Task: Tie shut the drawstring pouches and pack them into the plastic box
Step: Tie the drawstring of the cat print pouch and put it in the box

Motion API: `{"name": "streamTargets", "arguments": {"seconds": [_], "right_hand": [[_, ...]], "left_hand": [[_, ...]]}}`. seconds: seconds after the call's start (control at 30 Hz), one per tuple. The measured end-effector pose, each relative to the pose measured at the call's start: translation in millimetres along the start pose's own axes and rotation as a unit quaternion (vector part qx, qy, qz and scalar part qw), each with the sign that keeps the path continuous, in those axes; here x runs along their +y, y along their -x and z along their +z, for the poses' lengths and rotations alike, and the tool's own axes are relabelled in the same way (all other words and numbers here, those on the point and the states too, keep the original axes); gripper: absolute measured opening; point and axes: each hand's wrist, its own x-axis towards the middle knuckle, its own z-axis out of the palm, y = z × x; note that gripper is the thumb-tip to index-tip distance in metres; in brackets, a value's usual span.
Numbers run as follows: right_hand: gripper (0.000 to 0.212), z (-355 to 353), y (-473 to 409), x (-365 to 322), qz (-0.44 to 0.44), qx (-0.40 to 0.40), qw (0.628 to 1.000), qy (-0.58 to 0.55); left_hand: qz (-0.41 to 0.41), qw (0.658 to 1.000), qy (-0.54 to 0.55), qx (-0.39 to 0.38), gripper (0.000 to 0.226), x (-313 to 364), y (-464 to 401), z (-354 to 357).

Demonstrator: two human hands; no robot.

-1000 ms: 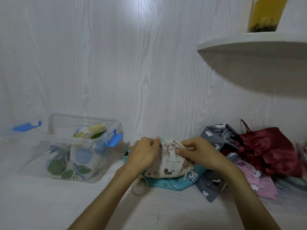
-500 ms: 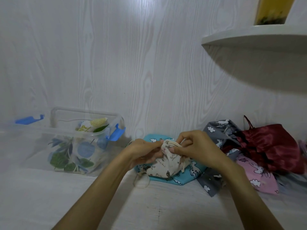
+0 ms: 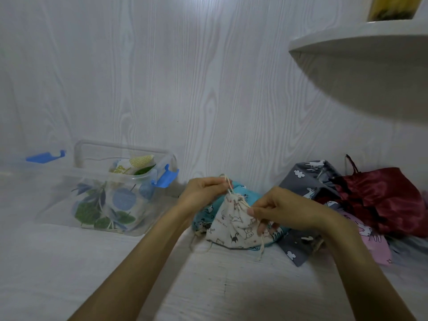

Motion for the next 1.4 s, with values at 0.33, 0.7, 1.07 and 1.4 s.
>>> {"name": "streamTargets", "arguments": {"seconds": [0.33, 0.7, 1.07, 1.4], "right_hand": [[0.025, 1, -6, 7, -0.018, 0.075, 0.997, -0.016], [0.028, 9, -11, 12, -0.010, 0.002, 0.999, -0.034], [0.033, -3, -2, 25, 0.001, -0.016, 0.997, -0.077], [0.029, -28, 21, 11, -0.046, 0.116, 0.986, -0.110]], "left_hand": [[-0.020, 0.998, -0.010, -0.056, 0.028, -4, 3, 3], [0.008, 0.987, 0.142, -0.069, 0.026, 6, 4, 5], [0.005, 0.990, -0.064, -0.123, 0.018, 19, 8, -4], [-0.017, 0.975, -0.191, -0.114, 0.021, 36, 8, 12]]}}
